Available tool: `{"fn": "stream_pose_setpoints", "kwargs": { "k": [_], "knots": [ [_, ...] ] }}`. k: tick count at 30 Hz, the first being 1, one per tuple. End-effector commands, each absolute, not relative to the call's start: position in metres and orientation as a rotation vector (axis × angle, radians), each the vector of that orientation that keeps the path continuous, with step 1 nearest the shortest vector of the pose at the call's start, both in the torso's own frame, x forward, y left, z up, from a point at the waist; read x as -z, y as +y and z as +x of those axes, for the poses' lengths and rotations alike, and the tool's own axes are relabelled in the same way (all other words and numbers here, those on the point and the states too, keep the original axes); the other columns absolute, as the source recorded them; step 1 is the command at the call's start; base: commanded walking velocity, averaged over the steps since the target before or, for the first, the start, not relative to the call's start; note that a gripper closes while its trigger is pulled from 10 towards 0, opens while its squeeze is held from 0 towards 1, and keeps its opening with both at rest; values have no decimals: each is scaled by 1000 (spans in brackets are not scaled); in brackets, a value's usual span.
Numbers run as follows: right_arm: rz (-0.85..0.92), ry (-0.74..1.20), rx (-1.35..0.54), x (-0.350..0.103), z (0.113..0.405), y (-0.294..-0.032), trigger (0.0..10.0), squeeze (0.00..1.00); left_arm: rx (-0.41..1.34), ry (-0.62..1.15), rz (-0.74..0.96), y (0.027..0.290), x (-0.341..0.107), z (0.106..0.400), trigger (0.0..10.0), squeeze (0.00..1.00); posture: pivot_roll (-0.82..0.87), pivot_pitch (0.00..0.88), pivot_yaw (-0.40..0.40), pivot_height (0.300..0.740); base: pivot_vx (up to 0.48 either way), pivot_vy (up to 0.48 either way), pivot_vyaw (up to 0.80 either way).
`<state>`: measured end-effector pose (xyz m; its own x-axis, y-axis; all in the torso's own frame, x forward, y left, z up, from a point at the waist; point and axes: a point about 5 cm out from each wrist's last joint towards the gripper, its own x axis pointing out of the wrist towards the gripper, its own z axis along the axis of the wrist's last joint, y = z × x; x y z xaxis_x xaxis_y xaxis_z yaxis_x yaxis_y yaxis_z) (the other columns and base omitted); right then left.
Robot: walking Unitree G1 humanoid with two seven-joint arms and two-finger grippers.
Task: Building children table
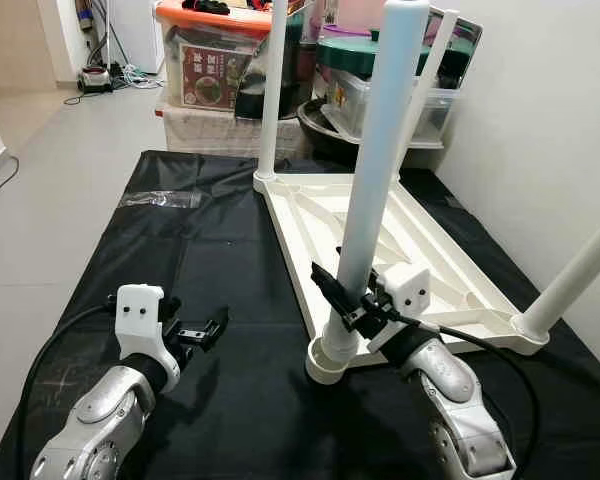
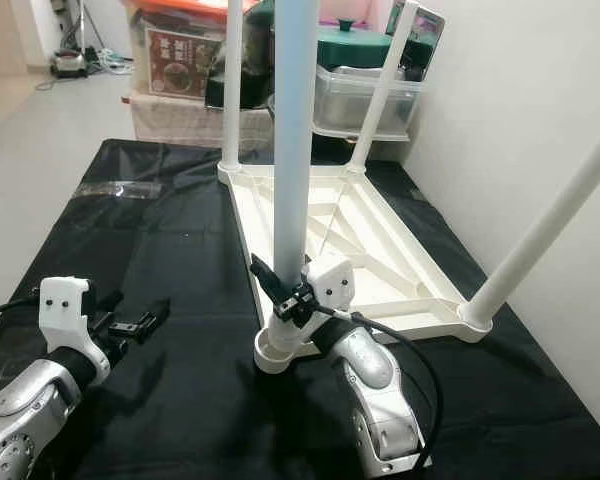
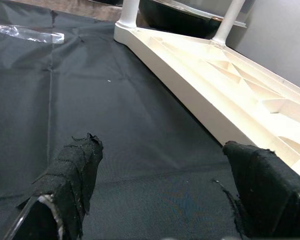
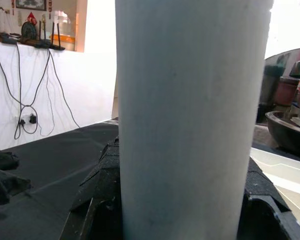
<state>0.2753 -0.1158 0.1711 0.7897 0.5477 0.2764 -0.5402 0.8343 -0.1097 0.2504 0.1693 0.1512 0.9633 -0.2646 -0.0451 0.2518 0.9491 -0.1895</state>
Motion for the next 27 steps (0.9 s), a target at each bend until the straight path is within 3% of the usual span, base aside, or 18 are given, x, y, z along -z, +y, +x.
{"fn": "stream_pose_setpoints", "kwargs": {
  "k": [1,20,22,23,24,27],
  "knots": [
    [-24,-283,-598,-164,273,-113,8980,0,252,94,-162,172,-148,252,10000,0,120,0,-134,740,0,0,0],
    [41,-265,-625,-156,272,-101,9059,0,230,91,-163,176,-150,252,10000,0,136,0,-142,740,0,0,0],
    [104,-223,-553,-151,277,-109,7725,0,219,95,-172,178,-149,252,10000,0,136,0,-142,740,0,0,0],
    [104,-223,-553,-151,277,-109,7725,0,219,95,-172,178,-149,252,10000,0,136,0,-142,740,0,0,0],
    [138,-196,-501,-147,279,-115,9961,0,212,97,-175,179,-148,253,10000,0,129,0,-141,740,0,0,0],
    [142,-190,-491,-146,279,-116,9961,0,210,98,-175,179,-148,253,10000,0,129,0,-141,740,0,0,0]
  ]
}}
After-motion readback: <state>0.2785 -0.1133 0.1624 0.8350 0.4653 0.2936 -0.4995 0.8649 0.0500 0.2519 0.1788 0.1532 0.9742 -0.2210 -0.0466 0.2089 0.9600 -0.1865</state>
